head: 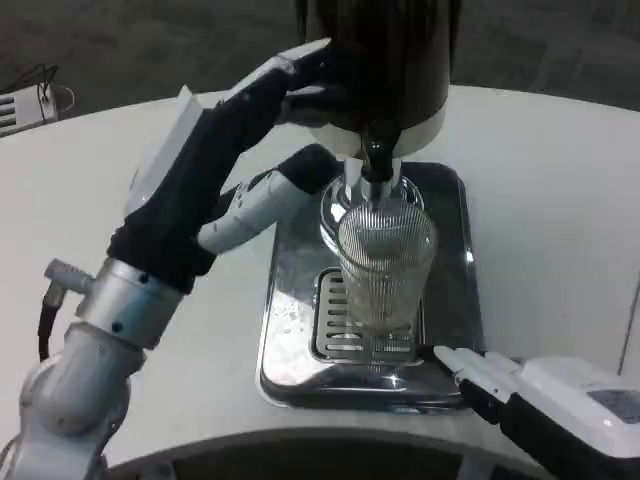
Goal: Grasp the cup under the faucet to collect the drink, then remove the cup.
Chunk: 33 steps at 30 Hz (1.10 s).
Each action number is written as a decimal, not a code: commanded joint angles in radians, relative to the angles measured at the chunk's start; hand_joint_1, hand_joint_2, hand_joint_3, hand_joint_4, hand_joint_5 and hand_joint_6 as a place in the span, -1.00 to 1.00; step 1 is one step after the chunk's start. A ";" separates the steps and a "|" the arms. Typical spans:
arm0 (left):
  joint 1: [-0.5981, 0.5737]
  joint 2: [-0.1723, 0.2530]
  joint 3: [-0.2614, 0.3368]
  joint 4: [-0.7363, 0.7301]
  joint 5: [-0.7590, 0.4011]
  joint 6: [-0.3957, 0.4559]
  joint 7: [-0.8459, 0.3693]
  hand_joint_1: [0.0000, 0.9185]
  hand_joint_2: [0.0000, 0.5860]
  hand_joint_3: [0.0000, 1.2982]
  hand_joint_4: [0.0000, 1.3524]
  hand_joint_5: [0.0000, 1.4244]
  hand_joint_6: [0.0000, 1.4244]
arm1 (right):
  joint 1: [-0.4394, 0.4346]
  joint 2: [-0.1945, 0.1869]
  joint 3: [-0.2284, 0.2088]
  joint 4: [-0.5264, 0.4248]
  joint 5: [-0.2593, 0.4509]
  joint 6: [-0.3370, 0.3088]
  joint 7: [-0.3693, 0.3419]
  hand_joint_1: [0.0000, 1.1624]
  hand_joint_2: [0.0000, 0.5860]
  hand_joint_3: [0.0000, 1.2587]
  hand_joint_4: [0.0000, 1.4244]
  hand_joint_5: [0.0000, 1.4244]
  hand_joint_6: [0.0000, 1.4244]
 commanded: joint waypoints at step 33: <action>-0.261 0.048 -0.157 0.338 0.148 -0.075 -0.354 -1.00 -0.80 -0.74 -0.79 -0.66 -0.56 | 0.042 0.001 -0.029 -0.028 0.032 0.026 -0.026 -0.15 0.50 -1.00 -1.00 -1.00 -1.00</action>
